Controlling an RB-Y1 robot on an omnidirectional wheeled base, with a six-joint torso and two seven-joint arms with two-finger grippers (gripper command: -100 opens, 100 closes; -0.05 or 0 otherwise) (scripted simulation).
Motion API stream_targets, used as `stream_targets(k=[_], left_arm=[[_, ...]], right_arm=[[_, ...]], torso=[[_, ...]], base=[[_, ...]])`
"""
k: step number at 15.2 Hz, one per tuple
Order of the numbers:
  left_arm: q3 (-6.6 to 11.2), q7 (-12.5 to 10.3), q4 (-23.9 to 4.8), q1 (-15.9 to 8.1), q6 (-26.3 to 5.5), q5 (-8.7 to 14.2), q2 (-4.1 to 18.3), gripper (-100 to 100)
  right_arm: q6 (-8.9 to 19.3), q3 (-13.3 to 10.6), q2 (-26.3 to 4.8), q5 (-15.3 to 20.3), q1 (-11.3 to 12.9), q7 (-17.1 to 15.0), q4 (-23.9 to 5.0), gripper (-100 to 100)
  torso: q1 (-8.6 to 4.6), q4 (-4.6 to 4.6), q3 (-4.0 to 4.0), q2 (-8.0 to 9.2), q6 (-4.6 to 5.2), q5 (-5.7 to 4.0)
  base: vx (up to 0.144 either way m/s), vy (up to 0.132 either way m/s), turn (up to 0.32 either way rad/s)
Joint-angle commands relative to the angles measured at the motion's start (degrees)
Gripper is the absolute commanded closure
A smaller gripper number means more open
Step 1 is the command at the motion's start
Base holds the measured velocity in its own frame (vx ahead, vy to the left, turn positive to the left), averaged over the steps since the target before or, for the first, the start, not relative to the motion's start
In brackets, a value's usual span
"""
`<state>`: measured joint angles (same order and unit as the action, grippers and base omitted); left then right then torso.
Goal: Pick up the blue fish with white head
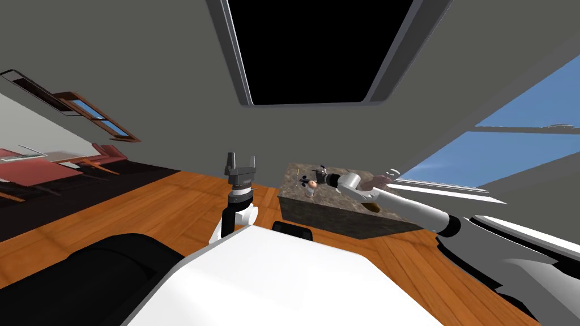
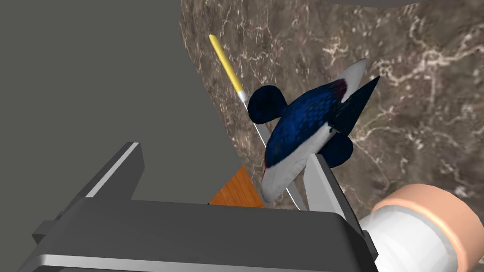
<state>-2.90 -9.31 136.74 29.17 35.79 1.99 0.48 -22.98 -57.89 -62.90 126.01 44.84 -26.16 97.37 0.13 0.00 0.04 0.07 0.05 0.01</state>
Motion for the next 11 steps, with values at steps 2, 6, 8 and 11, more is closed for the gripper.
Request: stream_targets(k=[2, 6, 8, 11], left_arm=[[0.00, 0.0, 0.0, 0.0, 0.0, 0.0, 0.0, 0], [-0.01, 0.0, 0.0, 0.0, 0.0, 0.0, 0.0, 0], [-0.01, 0.0, 0.0, 0.0, 0.0, 0.0, 0.0, 0], [-0.01, 0.0, 0.0, 0.0, 0.0, 0.0, 0.0, 0]], right_arm=[[-0.1, -3.6, -0.2, 2.1, 0.4, -2.6, -1.5, -100], [-0.1, -6.1, 0.4, 2.7, -0.3, -7.0, -3.4, -100], [0.0, -6.3, 0.6, 2.2, -0.7, -8.6, -4.0, -100], [0.1, -6.3, 0.7, 1.8, -0.7, -8.4, -4.3, -100]], torso=[[0.07, 0.00, -0.01, -0.02, -0.03, 0.02], [0.33, -0.03, -0.08, -0.14, -0.05, 0.09], [0.37, -0.05, -0.14, -0.26, -0.06, 0.10], [0.26, -0.05, -0.14, -0.25, -0.06, 0.08]], base=[[0.007, 0.081, -0.130], [0.033, 0.122, -0.155], [0.054, 0.124, -0.129], [0.035, 0.080, -0.080]])
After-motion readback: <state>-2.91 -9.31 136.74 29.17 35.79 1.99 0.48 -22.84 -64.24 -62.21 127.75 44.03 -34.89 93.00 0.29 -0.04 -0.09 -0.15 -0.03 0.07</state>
